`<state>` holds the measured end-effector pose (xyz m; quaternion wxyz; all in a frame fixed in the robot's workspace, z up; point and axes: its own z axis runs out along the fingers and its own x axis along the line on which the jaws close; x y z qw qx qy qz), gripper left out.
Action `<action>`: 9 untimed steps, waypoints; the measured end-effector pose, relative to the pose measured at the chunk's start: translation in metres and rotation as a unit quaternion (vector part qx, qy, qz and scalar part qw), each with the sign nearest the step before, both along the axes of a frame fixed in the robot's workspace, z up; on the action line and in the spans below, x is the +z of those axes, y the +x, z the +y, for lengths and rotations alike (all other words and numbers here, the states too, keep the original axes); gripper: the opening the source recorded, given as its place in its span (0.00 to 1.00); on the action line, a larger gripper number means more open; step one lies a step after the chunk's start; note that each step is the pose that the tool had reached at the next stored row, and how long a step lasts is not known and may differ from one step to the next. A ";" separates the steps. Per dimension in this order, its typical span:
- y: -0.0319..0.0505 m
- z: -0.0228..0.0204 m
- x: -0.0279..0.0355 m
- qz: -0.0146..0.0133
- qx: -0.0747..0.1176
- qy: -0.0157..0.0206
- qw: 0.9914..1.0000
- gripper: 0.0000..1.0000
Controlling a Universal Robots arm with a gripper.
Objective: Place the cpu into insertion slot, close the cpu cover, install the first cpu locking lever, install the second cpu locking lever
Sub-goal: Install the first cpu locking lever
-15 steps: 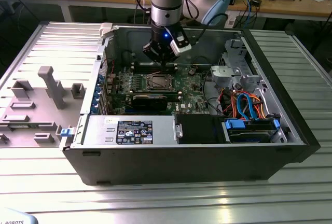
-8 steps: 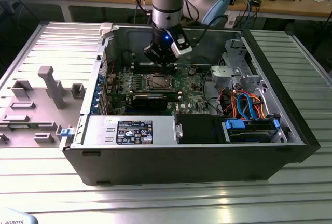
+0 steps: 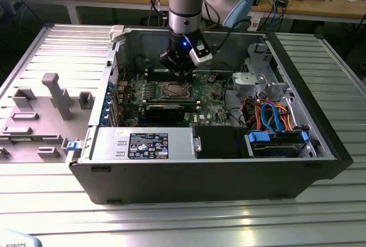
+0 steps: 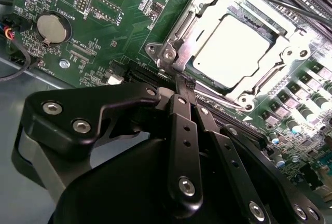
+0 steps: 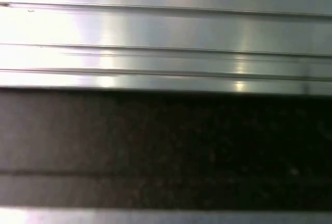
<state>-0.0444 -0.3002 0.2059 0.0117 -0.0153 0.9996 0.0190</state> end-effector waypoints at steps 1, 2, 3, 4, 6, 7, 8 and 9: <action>0.0000 0.0000 0.0000 0.000 0.000 0.000 1.000 0.11; 0.0001 0.0000 -0.0001 0.000 0.000 0.000 1.000 0.11; 0.0001 0.0000 0.0000 0.000 0.000 0.000 1.000 0.11; 0.0001 0.0000 0.0002 0.000 0.000 0.000 1.000 0.11; 0.0001 0.0000 0.0012 0.000 0.000 0.000 1.000 0.11; 0.0001 0.0001 0.0014 0.000 0.000 0.000 1.000 0.11; 0.0001 0.0001 0.0014 0.000 0.000 0.000 1.000 0.11; 0.0002 0.0001 0.0014 0.000 0.000 0.000 1.000 0.11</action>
